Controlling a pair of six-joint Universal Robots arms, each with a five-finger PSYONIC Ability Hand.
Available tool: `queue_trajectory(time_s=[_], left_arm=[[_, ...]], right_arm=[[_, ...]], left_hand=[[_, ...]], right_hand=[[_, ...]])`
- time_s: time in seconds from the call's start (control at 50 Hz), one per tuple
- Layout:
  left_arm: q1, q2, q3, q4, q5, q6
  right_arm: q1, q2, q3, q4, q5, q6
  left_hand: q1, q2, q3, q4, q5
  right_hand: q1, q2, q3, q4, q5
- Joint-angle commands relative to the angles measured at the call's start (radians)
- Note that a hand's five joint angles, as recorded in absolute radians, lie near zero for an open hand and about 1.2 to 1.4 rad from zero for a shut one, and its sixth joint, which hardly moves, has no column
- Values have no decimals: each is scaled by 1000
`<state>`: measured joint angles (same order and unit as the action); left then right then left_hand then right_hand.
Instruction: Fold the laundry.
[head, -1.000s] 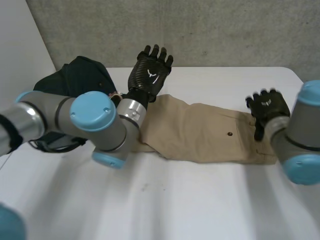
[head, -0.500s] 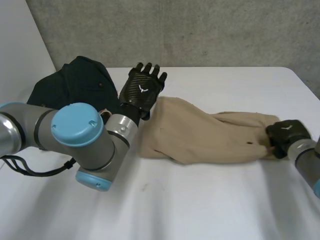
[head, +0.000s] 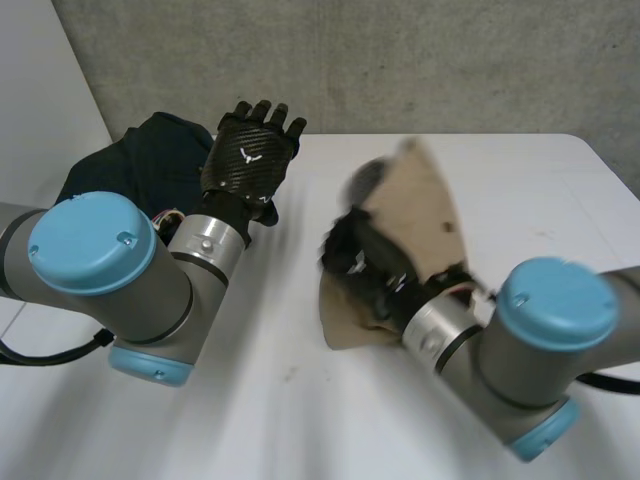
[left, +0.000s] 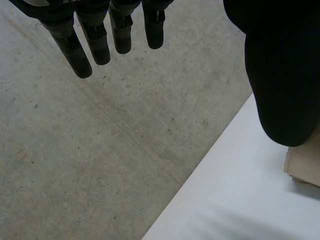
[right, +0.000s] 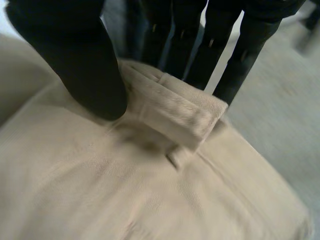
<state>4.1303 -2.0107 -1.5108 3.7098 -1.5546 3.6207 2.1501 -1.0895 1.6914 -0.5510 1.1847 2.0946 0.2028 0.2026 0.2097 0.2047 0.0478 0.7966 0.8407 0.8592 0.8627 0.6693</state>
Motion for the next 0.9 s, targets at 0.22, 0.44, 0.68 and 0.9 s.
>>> queue_trajectory(time_s=[0.22, 0.44, 0.68, 0.9], left_arm=[[-21, -11, 128, -7, -1, -29], [-140, -207, 388, -287, 48, -186], [-162, -401, 488, -548, 30, -192], [-134, -436, 500, -683, 7, -183]], right_arm=[[-117, -269, 105, 32, 19, 714], [-305, -135, -125, 485, 49, 835], [-308, 154, -369, 654, 41, 777], [-311, 192, -371, 665, 78, 595]], left_hand=[[-19, -18, -26, -21, -38], [20, 20, 13, 18, 0], [34, 34, 27, 32, 15], [34, 34, 27, 32, 15]], right_hand=[[-622, -666, -685, -688, -669], [-622, -666, -685, -688, -669], [-622, -666, -685, -688, -669], [-622, -666, -685, -688, -669]])
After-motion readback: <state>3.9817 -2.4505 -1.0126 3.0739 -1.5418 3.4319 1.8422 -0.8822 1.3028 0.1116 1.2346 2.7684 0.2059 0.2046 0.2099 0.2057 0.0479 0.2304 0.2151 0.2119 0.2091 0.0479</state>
